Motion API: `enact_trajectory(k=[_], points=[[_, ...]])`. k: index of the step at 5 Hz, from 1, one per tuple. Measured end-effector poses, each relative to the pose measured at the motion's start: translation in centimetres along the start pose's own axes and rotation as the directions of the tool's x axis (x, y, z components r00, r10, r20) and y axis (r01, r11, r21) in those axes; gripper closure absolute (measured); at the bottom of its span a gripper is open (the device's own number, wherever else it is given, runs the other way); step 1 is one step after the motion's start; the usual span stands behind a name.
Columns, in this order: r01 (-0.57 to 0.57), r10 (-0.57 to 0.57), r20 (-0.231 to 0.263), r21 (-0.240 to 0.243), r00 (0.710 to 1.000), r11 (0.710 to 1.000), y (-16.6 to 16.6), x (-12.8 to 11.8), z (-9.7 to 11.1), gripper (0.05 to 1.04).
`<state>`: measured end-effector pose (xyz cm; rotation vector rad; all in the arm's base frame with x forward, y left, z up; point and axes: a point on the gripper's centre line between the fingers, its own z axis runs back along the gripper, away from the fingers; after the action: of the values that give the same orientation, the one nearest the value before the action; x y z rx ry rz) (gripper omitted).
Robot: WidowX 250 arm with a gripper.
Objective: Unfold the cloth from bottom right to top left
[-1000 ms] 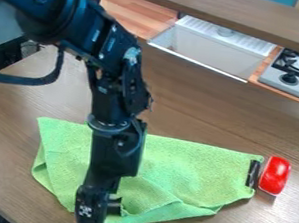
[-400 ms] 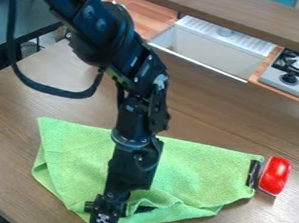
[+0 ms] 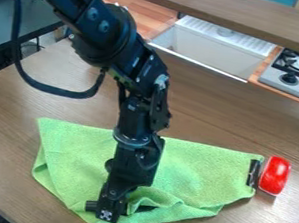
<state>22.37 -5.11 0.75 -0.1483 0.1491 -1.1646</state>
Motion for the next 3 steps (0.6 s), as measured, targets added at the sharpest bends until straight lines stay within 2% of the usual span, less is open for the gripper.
enact_trajectory(k=[1, 2, 3], points=[[0.014, -0.014, 0.002, -0.023, 1.0, 1.0, 0.01, -0.17, -0.04, 0.912], [0.02, -0.02, 0.01, -0.038, 1.0, 0.999, -0.02, -0.3, -0.06, 0.97], [0.035, -0.034, 0.012, -0.061, 0.999, 0.998, -0.06, -0.4, 0.04, 0.802]])
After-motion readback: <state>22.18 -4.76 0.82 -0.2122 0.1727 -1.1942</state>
